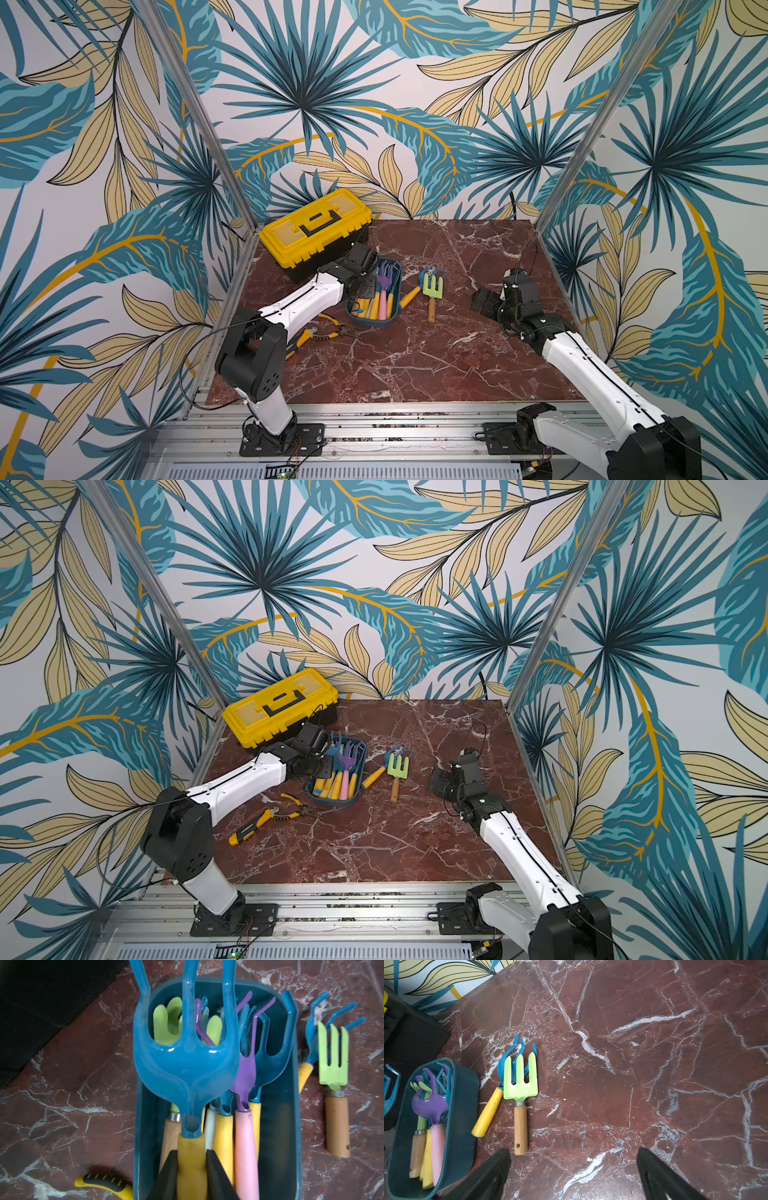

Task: Put the rake into the storage box
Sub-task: Place the rake in the storage box.

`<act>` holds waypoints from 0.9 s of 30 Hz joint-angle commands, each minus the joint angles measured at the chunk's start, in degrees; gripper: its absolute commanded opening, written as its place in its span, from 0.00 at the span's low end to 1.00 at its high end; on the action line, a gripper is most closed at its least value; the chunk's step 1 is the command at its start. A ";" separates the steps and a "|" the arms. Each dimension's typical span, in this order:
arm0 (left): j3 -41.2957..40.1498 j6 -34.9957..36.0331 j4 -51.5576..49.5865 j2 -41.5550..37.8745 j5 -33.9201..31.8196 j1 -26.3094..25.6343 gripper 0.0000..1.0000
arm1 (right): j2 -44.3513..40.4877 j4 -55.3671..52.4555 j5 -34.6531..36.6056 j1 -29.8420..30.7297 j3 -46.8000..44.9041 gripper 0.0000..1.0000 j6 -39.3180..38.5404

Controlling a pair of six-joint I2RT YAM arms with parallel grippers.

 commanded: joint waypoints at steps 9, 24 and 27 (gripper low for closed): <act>5.06 2.89 -0.85 6.23 1.93 0.97 0.15 | 1.53 0.96 -1.05 -0.16 -0.88 0.99 0.00; 1.31 2.81 -2.11 -1.04 8.06 0.80 0.16 | 2.65 1.64 -2.10 -0.17 -0.90 0.99 0.22; 0.37 3.18 -2.02 -0.44 7.14 0.85 0.16 | 2.67 1.62 -2.20 -0.16 -0.91 0.99 0.25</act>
